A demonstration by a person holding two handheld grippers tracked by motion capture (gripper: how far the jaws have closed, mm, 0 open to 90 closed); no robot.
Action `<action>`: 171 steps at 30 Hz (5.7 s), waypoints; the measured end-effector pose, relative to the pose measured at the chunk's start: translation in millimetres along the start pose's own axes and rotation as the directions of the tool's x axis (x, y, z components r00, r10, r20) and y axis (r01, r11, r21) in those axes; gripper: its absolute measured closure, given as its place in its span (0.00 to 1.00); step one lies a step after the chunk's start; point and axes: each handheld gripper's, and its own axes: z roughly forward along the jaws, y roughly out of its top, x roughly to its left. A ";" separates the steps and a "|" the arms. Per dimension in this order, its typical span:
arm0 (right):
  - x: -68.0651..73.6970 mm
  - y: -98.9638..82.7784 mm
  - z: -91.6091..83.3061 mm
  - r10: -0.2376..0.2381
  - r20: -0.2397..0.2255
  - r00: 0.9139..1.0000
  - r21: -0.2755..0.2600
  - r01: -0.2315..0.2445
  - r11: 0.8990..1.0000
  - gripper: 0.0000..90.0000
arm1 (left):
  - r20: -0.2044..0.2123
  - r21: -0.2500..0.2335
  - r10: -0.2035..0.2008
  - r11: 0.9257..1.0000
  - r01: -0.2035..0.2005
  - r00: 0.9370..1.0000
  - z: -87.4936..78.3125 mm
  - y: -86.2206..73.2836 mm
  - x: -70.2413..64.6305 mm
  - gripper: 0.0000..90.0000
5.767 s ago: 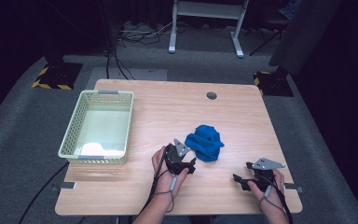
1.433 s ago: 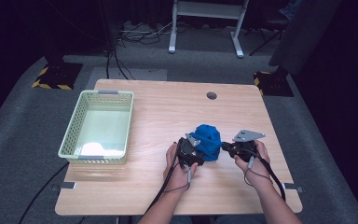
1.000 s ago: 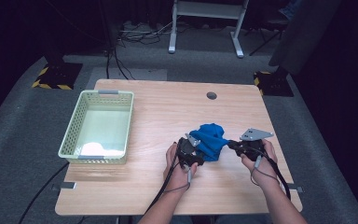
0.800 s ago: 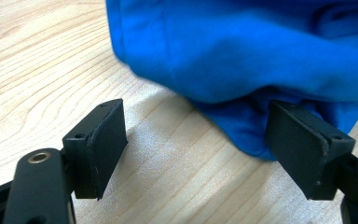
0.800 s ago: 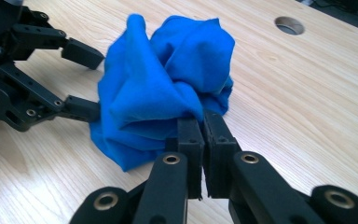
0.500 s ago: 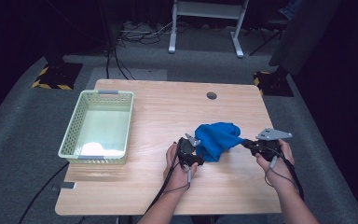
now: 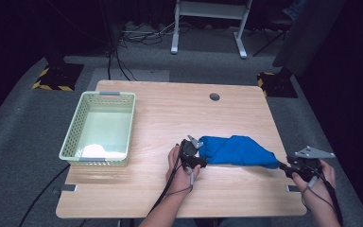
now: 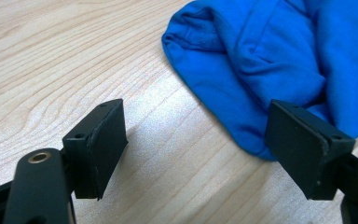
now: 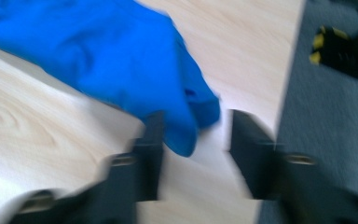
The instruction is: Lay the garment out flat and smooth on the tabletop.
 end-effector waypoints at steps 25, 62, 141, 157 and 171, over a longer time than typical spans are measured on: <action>27.8 37.8 17.3 -0.022 -0.085 0.996 -0.081 0.015 0.997 0.47 | -0.010 -0.012 -0.022 1.000 0.022 1.000 -16.6 -14.4 16.7 0.33; 57.6 96.7 96.7 -0.094 -0.167 0.982 -0.058 0.085 0.995 0.39 | -0.028 0.000 -0.058 0.998 0.058 0.998 -76.2 -36.2 24.3 0.29; 87.3 53.6 8.9 -0.170 -0.396 0.902 -0.194 0.099 0.976 0.53 | 0.002 -0.044 -0.071 0.996 0.071 0.997 -93.5 -29.6 22.0 0.22; 87.2 90.2 63.1 -0.124 -0.314 0.941 -0.112 0.093 0.989 0.49 | 0.003 -0.047 -0.070 0.996 0.070 0.998 -94.2 -29.7 22.6 0.22; 93.4 68.7 71.4 -0.089 -0.383 0.919 0.070 0.125 0.990 0.96 | 0.006 -0.053 -0.072 0.996 0.072 0.997 -96.0 -29.2 22.9 0.22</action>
